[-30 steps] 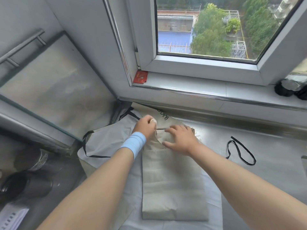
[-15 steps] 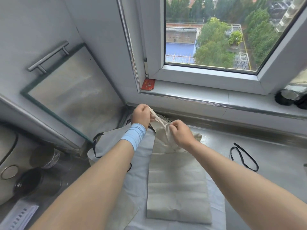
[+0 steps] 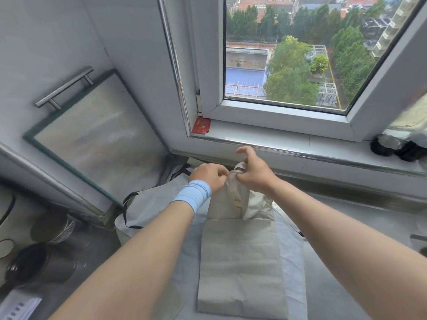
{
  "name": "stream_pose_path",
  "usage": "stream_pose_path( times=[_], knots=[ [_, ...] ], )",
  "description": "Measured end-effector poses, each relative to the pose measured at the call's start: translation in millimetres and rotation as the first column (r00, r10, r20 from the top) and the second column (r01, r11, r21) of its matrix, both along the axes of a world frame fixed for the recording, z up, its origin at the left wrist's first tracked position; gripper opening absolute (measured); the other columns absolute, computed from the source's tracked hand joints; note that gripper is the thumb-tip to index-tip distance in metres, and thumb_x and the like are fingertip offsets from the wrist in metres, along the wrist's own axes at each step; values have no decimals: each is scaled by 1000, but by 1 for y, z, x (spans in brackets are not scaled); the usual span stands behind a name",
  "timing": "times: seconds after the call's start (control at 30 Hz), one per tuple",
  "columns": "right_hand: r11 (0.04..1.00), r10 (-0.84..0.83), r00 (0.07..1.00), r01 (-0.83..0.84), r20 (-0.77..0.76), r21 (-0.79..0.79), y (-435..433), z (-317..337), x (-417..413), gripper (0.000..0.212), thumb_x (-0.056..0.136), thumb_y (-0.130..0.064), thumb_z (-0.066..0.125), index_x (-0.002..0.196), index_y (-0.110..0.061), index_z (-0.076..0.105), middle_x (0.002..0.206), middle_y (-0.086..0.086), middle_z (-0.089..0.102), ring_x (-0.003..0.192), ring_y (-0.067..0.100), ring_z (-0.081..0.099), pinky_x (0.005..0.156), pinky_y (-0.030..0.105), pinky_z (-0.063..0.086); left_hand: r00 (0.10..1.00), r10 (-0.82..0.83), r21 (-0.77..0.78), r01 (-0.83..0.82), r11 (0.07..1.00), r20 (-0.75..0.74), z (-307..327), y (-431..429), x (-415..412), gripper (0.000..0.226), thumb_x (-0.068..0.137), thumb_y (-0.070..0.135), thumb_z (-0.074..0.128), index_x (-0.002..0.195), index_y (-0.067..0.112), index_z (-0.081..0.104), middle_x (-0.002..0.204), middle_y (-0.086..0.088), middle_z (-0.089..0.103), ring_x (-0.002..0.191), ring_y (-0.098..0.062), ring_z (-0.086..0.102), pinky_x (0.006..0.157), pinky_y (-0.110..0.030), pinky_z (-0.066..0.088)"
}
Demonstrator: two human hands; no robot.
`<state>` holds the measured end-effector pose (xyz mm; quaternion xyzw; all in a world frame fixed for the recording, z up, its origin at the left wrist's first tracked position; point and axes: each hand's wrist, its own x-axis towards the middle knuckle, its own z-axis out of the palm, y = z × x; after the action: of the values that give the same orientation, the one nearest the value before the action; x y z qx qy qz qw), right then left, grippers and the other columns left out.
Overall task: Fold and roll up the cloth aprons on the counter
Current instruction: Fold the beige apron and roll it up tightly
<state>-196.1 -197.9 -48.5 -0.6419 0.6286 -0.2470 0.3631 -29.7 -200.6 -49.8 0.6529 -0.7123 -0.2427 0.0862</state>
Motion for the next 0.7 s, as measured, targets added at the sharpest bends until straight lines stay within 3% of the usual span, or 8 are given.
stream_pose_path(
  times=[0.1,0.17,0.23,0.33,0.43,0.53,0.63,0.7],
  knots=[
    [977,-162,941,111,-298,-181,4,-16,-9,68,70,-46,70,131,-33,42,119,-5,55,115,21,50,97,41,40,996,89,-30,-90,995,-19,2,-7,-5,23,86,33,51,91,28,73,94,2,72,91,-25,63,79,-31,51],
    [981,-195,875,164,-443,-108,12,-24,-10,73,64,-63,70,127,-33,47,121,-4,51,118,20,47,98,40,40,977,176,14,-176,984,-116,1,-13,-5,22,87,29,50,88,25,71,93,1,71,90,-26,62,77,-29,49],
    [986,-85,854,147,-514,80,20,-31,-6,44,69,-55,69,106,-32,63,111,-4,61,111,22,58,90,35,48,966,184,49,-178,983,-179,-4,-14,-5,20,88,26,51,88,27,71,94,4,71,91,-22,63,79,-28,48],
    [955,-121,917,213,-379,208,25,-41,-1,8,78,-26,58,75,-24,65,87,-2,68,92,26,65,70,28,48,987,16,-36,-22,999,-160,-14,-6,-9,33,85,10,50,101,34,66,107,8,65,100,-15,62,88,-30,49],
    [973,-52,904,142,-424,183,24,-54,-11,25,83,-15,52,99,-31,64,107,-4,62,103,24,61,72,29,42,929,-335,-95,352,931,160,-23,1,-12,46,82,8,55,114,41,62,121,10,54,112,-15,51,91,-29,44],
    [961,257,793,-148,-552,235,29,-76,-30,33,85,-17,57,111,-37,63,119,-4,53,112,23,57,77,29,40,648,-591,97,630,770,481,-39,7,-20,47,86,22,61,127,44,55,137,9,46,125,-22,38,101,-35,35],
    [936,353,712,-267,-608,231,36,-98,-42,31,84,-33,64,115,-40,62,126,-6,54,119,21,47,93,32,37,459,-636,204,689,696,620,-60,10,-28,40,92,17,53,126,36,59,137,3,48,123,-26,38,98,-36,32],
    [940,340,744,-282,-575,191,40,-103,-46,46,77,-43,67,122,-39,58,131,-7,50,122,21,41,99,32,31,483,-592,160,672,723,645,-65,9,-31,34,93,15,48,120,27,65,127,0,56,118,-27,43,92,-35,33]
  ],
)
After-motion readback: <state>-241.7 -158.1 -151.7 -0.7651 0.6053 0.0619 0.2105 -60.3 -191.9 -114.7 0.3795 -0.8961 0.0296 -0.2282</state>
